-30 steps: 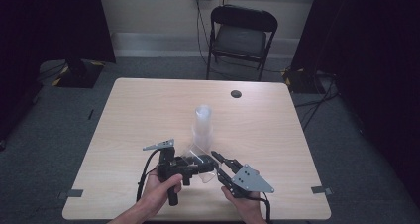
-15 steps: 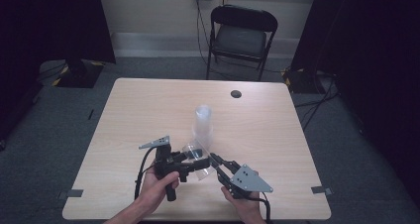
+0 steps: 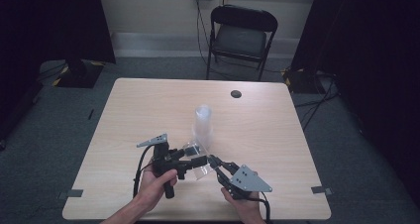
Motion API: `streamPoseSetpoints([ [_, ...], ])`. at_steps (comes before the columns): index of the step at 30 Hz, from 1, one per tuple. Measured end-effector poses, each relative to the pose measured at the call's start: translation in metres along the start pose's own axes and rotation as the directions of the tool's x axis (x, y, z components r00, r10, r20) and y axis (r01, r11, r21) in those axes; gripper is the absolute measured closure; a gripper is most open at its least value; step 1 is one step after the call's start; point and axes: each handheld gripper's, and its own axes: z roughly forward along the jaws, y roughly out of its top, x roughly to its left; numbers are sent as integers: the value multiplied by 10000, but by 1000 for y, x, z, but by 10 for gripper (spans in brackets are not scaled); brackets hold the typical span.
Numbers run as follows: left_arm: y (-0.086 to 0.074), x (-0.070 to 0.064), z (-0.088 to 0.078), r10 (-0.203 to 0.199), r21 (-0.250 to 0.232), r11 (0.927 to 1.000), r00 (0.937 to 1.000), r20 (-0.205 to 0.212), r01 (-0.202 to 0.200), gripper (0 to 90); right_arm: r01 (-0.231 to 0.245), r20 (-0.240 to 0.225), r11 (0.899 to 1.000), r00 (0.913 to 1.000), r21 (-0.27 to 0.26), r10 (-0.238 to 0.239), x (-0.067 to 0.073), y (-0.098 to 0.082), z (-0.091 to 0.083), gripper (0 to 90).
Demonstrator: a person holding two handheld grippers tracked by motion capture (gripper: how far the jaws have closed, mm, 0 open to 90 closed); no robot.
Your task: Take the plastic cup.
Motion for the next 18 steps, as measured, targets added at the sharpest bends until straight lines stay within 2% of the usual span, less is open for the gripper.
streamPoseSetpoints([
  [6, 2, 1, -2, 210, -78, 9997, 9995, -221, -211, 156, -86, -122, 9999, 9999, 87, 87, 0, 0, 0, 864],
  [13, 2, 1, -1, 361, 4, 9993, 9989, -298, -361, 158, -80, -311, 9994, 9995, 324, 90, -2, 1, 1, 865],
  [18, 6, 2, -3, 259, -78, 9996, 9985, -479, -263, 158, -162, -476, 9987, 9987, 476, 184, -2, 0, 2, 866],
])
